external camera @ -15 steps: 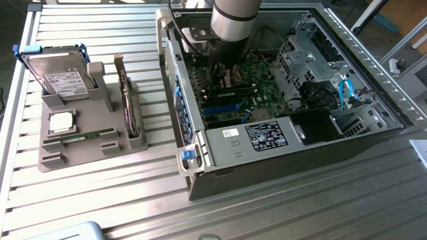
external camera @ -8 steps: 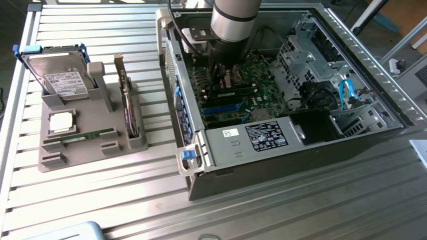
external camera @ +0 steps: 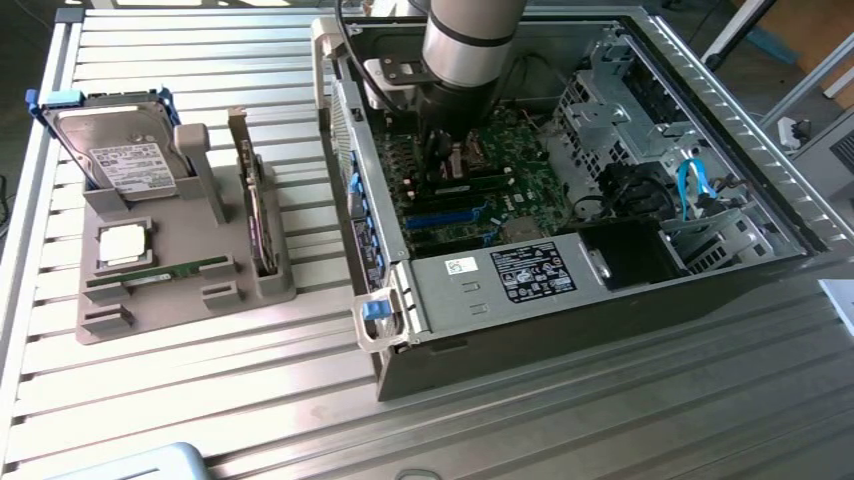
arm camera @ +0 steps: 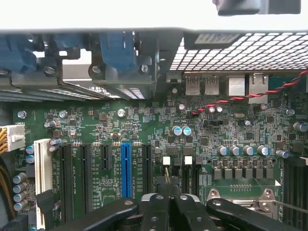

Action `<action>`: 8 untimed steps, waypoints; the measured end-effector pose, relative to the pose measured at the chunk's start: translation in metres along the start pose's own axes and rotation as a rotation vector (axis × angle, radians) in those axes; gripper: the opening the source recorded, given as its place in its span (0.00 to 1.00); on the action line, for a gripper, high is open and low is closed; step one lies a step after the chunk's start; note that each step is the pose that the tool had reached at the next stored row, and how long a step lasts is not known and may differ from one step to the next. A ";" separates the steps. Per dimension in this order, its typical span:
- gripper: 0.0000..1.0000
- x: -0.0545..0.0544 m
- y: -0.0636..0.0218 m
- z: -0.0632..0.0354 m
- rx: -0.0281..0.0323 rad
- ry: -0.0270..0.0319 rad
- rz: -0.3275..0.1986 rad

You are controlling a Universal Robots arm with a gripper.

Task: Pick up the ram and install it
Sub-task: 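Press down the ram until it locks into place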

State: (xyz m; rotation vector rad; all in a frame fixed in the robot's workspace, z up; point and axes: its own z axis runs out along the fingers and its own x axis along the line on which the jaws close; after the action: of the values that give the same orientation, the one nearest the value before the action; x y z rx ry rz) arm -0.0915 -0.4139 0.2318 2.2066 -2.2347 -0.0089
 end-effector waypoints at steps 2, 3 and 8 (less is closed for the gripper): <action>0.11 0.000 0.0000 0.0000 0.0000 0.0001 0.000; 0.11 0.000 0.0000 0.0000 0.0000 0.0000 0.000; 0.11 0.000 0.0000 0.0025 -0.0001 0.0002 0.000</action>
State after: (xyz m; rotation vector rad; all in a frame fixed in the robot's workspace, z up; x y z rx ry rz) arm -0.0915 -0.4141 0.2293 2.2064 -2.2345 -0.0088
